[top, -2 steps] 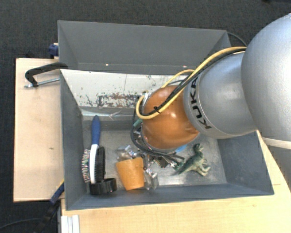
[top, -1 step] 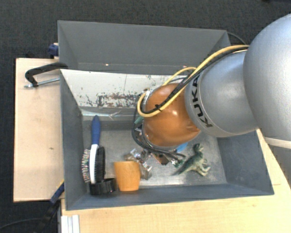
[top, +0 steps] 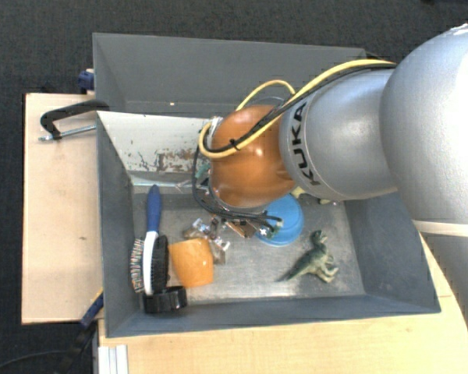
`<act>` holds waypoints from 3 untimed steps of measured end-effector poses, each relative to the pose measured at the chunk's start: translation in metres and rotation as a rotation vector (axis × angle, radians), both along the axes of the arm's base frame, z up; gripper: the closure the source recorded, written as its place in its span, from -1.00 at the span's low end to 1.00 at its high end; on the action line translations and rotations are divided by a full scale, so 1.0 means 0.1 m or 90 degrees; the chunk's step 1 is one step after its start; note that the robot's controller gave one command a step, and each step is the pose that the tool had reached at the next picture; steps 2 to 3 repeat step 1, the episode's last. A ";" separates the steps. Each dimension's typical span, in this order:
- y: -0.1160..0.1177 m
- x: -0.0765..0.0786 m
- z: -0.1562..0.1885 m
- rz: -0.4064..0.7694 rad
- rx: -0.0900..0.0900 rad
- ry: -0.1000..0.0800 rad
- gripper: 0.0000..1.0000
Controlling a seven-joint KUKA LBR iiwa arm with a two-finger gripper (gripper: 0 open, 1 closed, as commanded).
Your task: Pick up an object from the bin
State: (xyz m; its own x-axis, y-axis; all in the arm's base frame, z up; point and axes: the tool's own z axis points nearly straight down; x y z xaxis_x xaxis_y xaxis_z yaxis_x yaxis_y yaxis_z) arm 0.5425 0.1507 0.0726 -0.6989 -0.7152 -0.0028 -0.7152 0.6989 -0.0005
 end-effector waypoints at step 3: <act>0.05 0.08 1.60 0.024 0.002 -0.008 1.00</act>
Offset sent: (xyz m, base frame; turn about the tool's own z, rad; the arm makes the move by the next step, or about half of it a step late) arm 0.0059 0.0034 0.1540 -0.0390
